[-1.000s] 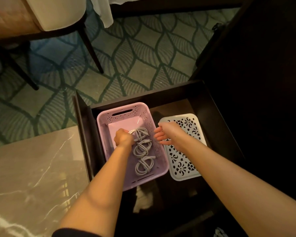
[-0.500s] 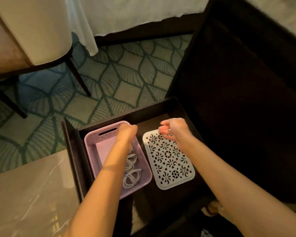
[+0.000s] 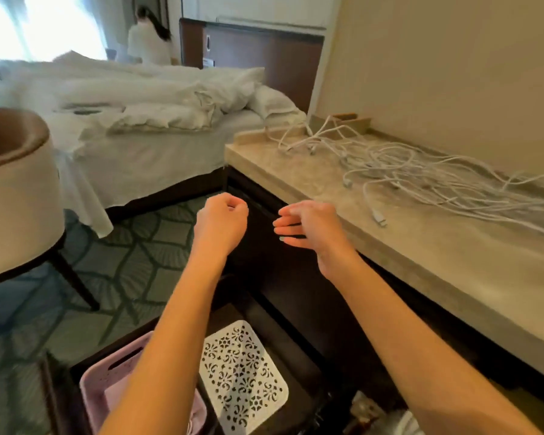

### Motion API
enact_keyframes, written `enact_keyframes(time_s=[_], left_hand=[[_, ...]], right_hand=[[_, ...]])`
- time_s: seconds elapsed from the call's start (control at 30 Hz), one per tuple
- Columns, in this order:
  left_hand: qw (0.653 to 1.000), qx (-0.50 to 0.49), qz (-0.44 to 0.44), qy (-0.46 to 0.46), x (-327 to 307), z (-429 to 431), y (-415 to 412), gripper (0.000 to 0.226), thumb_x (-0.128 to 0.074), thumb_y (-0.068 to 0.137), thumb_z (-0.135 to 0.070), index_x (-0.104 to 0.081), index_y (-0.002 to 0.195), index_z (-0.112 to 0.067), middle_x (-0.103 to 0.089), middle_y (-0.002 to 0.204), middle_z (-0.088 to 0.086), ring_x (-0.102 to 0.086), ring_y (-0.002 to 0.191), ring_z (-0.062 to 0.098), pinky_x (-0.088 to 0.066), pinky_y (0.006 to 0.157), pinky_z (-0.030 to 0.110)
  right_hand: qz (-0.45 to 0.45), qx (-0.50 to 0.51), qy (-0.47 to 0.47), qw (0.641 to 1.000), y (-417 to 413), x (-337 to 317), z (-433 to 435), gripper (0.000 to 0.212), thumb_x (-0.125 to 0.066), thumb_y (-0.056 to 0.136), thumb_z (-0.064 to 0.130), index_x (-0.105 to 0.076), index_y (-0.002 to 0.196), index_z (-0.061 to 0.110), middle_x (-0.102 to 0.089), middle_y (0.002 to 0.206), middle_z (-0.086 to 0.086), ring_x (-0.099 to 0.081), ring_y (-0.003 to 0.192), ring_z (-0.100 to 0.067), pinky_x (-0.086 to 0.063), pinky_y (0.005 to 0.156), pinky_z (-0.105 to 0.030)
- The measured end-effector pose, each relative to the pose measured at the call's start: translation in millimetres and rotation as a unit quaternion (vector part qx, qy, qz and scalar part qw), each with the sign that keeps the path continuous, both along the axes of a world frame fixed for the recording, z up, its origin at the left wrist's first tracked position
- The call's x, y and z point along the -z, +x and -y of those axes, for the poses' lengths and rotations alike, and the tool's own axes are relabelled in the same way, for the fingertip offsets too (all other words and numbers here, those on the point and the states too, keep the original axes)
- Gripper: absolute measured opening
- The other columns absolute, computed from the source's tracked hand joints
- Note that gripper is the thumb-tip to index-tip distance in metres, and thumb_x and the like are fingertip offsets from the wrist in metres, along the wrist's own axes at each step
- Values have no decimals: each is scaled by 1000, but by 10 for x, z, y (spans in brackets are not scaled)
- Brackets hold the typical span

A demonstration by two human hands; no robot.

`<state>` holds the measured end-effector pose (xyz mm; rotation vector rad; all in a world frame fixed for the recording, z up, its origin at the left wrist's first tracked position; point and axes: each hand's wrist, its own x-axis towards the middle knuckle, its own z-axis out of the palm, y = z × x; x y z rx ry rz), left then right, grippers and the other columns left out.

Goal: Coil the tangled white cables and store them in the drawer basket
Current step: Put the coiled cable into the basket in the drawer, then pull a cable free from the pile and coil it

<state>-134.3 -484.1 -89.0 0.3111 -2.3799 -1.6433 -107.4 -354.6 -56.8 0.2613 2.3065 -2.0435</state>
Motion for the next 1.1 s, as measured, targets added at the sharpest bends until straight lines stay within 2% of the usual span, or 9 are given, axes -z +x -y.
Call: enact_keyframes(time_s=[0.1, 0.23, 0.4, 0.5, 0.57, 0.67, 0.87, 1.0, 1.1], left_hand=[[999, 34, -33, -6, -315, -230, 139, 14, -49, 88, -20, -63, 86, -20, -65, 96, 5, -61, 95, 25, -50, 90, 43], [994, 94, -62, -8, -680, -727, 292, 20, -49, 90, -21, -64, 102, -14, -63, 102, 9, -59, 99, 27, -48, 93, 42], [973, 197, -112, -39, -986, -1675, 495, 13, -48, 91, -14, -61, 87, -10, -60, 82, 5, -60, 88, 26, -48, 80, 36], [960, 239, -127, -70, -1106, -2282, 652, 16, -49, 91, -15, -65, 90, -11, -62, 88, 6, -60, 92, 26, -48, 87, 36], [948, 272, -139, -91, -1165, -2654, 766, 20, -49, 90, -15, -67, 96, -7, -65, 95, 10, -60, 97, 27, -47, 88, 34], [920, 338, -158, -122, -1232, -3213, 998, 18, -48, 89, -13, -65, 91, -7, -65, 98, 16, -59, 94, 28, -47, 88, 37], [868, 446, -161, -147, -1207, -4122, 1422, 20, -48, 87, -9, -67, 91, -3, -67, 99, 18, -60, 98, 31, -48, 86, 37], [827, 517, -154, -157, -1092, -4599, 1687, 26, -43, 87, -1, -66, 97, -6, -65, 106, 16, -58, 102, 30, -47, 86, 35], [814, 531, -159, -173, -997, -4858, 1764, 30, -42, 85, 3, -64, 104, -5, -60, 116, 14, -55, 108, 27, -46, 89, 33]], right_hand=[[-52, 33, 3, 998, 159, -306, -290, 23, -41, 95, 4, -62, 100, -1, -64, 83, -12, -62, 72, -17, -51, 63, -22], [-102, 85, 4, 991, 396, -633, -865, 24, -40, 95, 5, -63, 100, -2, -65, 81, -11, -63, 71, -17, -52, 67, -26], [-138, 159, -9, 977, 770, -902, -1709, 24, -41, 94, 3, -60, 80, 6, -62, 74, -9, -61, 65, -17, -49, 64, -25], [-147, 206, -8, 967, 1010, -982, -2200, 23, -41, 93, 3, -58, 78, 7, -61, 72, -8, -60, 63, -16, -48, 63, -24], [-146, 234, -9, 961, 1176, -1002, -2505, 23, -41, 93, 3, -57, 77, 8, -60, 71, -7, -60, 62, -16, -47, 62, -24], [-141, 284, -10, 948, 1491, -999, -2990, 23, -42, 93, 4, -57, 77, 8, -60, 71, -7, -59, 57, -13, -47, 56, -21], [-92, 388, -2, 917, 2135, -910, -3806, 16, -45, 92, 3, -59, 85, 5, -60, 73, -8, -58, 61, -16, -46, 59, -23], [-59, 456, 52, 887, 2593, -760, -4295, 15, -48, 91, -1, -63, 90, 2, -60, 73, -10, -57, 62, -16, -46, 58, -22], [-17, 503, 131, 854, 2776, -571, -4641, 19, -52, 88, -1, -63, 74, 4, -56, 66, -10, -51, 58, -17, -42, 53, -25]])
